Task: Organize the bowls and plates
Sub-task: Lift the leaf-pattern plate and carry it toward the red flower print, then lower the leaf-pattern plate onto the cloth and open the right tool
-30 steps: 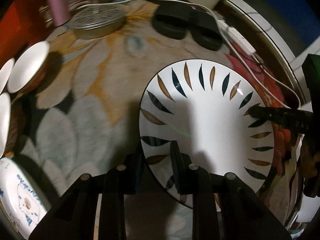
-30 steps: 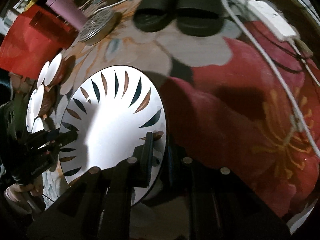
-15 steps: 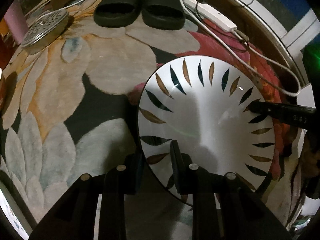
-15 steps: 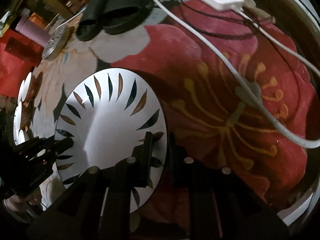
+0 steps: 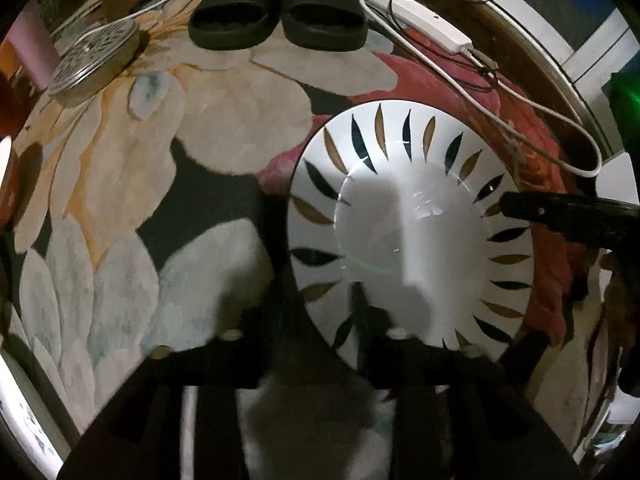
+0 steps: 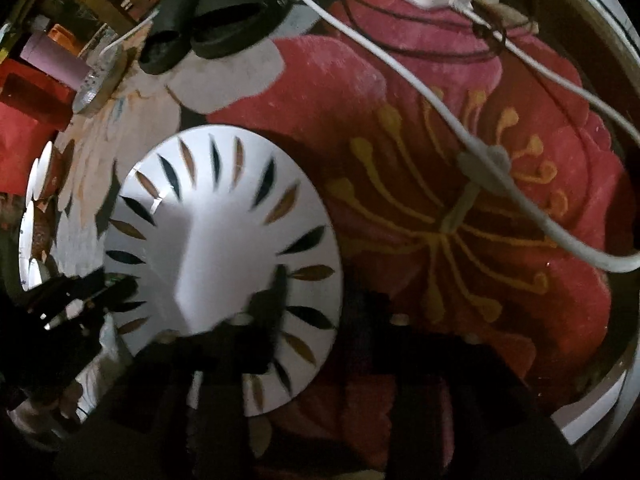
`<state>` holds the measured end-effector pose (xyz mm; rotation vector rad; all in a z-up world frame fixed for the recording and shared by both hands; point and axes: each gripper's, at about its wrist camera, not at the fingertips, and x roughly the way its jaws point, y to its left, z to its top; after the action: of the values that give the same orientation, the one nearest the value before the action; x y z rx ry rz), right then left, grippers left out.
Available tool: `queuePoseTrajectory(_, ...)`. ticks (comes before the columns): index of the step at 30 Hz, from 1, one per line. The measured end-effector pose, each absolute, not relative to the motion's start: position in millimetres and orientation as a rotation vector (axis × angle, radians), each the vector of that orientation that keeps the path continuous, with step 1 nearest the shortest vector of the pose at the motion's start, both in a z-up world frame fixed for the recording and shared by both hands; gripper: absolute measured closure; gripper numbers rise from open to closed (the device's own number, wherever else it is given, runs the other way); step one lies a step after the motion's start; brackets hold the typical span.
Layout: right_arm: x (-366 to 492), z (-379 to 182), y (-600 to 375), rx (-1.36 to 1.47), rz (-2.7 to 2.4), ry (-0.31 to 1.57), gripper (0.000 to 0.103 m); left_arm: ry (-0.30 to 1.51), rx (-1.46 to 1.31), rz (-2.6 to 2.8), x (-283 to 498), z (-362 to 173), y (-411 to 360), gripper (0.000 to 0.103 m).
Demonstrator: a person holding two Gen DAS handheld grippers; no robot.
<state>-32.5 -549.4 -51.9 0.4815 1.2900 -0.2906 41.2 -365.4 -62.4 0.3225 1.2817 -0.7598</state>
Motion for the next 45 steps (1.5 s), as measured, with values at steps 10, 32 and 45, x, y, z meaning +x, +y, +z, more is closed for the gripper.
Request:
queuePoseTrajectory(10, -24.4, -23.4, -491.4, 0.323, -0.283, 1.296, 0.001, 1.165, 0.3, -0.741, 30.6, -29.3, -324.0, 0.001)
queuePoseTrajectory(32, -24.5, -5.4, -443.6, 0.297, -0.285, 1.375, 0.0, 1.16, 0.244, -0.663, 35.1, -10.7, -251.0, 0.0)
queuePoseTrajectory(45, -15.1, 0.0, -420.4, 0.249, -0.267, 1.397, 0.0, 1.169, 0.244, -0.612, 36.9, -13.9, -211.1, 0.0)
